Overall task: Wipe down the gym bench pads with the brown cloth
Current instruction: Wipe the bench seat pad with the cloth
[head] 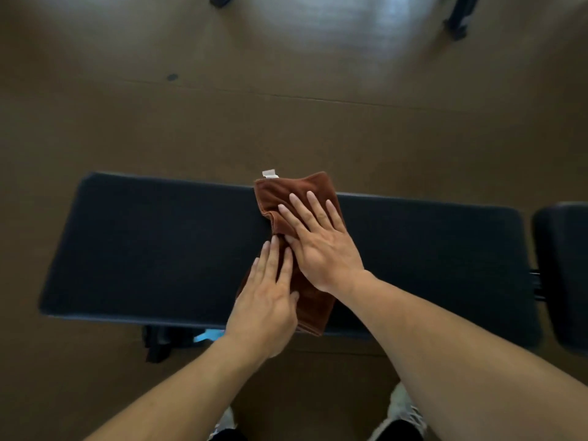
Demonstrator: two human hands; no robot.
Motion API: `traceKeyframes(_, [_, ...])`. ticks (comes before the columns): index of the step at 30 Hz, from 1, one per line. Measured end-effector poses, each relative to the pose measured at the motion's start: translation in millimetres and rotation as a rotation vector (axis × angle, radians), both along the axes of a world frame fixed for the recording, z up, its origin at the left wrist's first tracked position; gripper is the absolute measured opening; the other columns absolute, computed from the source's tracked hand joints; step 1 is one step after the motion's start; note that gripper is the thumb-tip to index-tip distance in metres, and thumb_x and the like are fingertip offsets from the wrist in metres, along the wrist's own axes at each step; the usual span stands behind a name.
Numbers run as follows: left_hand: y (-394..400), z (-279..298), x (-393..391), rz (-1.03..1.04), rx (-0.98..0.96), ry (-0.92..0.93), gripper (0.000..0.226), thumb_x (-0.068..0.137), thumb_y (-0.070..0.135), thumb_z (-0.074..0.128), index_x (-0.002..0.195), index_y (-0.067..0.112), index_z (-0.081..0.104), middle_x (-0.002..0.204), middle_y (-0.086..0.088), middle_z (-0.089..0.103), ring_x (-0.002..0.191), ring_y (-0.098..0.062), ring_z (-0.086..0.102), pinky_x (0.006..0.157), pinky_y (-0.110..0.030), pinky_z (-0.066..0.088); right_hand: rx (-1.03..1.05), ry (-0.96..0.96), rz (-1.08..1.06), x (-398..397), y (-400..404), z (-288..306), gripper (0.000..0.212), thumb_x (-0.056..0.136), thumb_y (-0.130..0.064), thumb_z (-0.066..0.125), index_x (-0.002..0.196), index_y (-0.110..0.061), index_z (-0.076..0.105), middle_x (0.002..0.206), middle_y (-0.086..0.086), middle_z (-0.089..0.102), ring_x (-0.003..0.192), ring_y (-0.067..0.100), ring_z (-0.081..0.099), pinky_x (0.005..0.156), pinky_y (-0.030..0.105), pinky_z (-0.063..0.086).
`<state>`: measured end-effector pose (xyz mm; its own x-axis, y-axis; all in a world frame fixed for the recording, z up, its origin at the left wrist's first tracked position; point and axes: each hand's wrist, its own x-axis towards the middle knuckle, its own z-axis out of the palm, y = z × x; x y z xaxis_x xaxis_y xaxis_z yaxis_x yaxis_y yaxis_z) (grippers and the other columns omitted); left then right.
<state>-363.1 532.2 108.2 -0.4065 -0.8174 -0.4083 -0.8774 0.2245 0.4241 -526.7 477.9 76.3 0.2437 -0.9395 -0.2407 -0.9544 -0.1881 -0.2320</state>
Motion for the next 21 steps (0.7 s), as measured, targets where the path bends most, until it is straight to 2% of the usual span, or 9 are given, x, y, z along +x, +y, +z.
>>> traceKeyframes(5, [20.8,1.6,-145.6,-0.173,0.064,-0.046,0.073,0.11,0.042,0.024,0.151,0.019,-0.032,0.154,-0.004,-0.05,0.144,-0.018,-0.045,0.126,-0.04,-0.016,0.0,0.023,-0.152,-145.9,44.5,2.4,0.057,0.11,-0.048,0.012,0.164,-0.036,-0.002,0.172,-0.008,-0.012,0.157,0.016,-0.022,0.129,0.046,-0.007])
traceKeyframes(9, [44.1,3.7,-237.8,-0.301,0.034,-0.066,0.074,0.11,0.041,0.022,0.154,0.015,-0.031,0.156,-0.007,-0.048,0.144,-0.021,-0.045,0.125,-0.041,-0.017,-0.004,0.015,-0.252,-243.0,85.8,2.6,0.058,0.11,-0.047,0.013,0.164,-0.035,-0.003,0.172,-0.009,-0.013,0.157,0.015,-0.022,0.129,0.046,-0.005])
traceKeyframes(12, [62.5,5.1,-295.7,-0.367,0.013,-0.059,0.071,0.11,0.037,0.021,0.155,0.013,-0.028,0.158,-0.008,-0.044,0.146,-0.021,-0.043,0.126,-0.043,-0.014,0.017,-0.025,-0.38,-298.1,118.7,4.2,0.057,0.109,-0.048,0.01,0.162,-0.038,-0.008,0.171,-0.011,-0.018,0.155,0.012,-0.025,0.129,0.046,-0.004])
traceKeyframes(15, [87.3,2.5,-328.5,-0.418,0.0,-0.064,0.069,0.11,0.034,0.02,0.156,0.01,-0.025,0.159,-0.01,-0.042,0.145,-0.022,-0.044,0.125,-0.044,-0.016,0.04,-0.12,-0.515,-319.7,151.3,6.2,0.057,0.107,-0.047,0.01,0.162,-0.038,-0.003,0.171,-0.01,-0.015,0.156,0.007,-0.021,0.13,0.041,-0.003])
traceKeyframes(17, [106.0,-6.5,-329.4,-0.409,-0.064,-0.041,0.068,0.108,0.034,0.022,0.159,0.007,-0.014,0.164,-0.012,-0.032,0.15,-0.023,-0.036,0.127,-0.046,-0.007,0.027,-0.174,-0.552,-317.5,169.7,3.2,0.058,0.107,-0.046,0.014,0.163,-0.035,0.005,0.172,-0.007,-0.01,0.157,0.005,-0.016,0.13,0.039,0.0])
traceKeyframes(19, [122.0,-16.4,-314.4,-0.4,-0.129,-0.022,0.068,0.106,0.037,0.03,0.162,0.003,0.009,0.171,-0.016,-0.007,0.158,-0.026,-0.012,0.128,-0.047,0.009,0.004,-0.229,-0.576,-308.4,183.4,-1.3,0.058,0.108,-0.044,0.021,0.164,-0.032,0.012,0.173,-0.006,-0.005,0.158,0.008,-0.012,0.13,0.04,0.004])
traceKeyframes(21, [135.3,-23.3,-293.0,-0.396,-0.17,0.002,0.068,0.104,0.039,0.034,0.16,0.002,0.022,0.171,-0.016,0.007,0.159,-0.027,0.002,0.128,-0.045,0.013,-0.036,-0.176,-0.543,-296.3,191.7,-4.6,0.058,0.109,-0.042,0.023,0.164,-0.027,0.017,0.174,-0.003,0.002,0.16,0.014,-0.008,0.13,0.043,0.007])
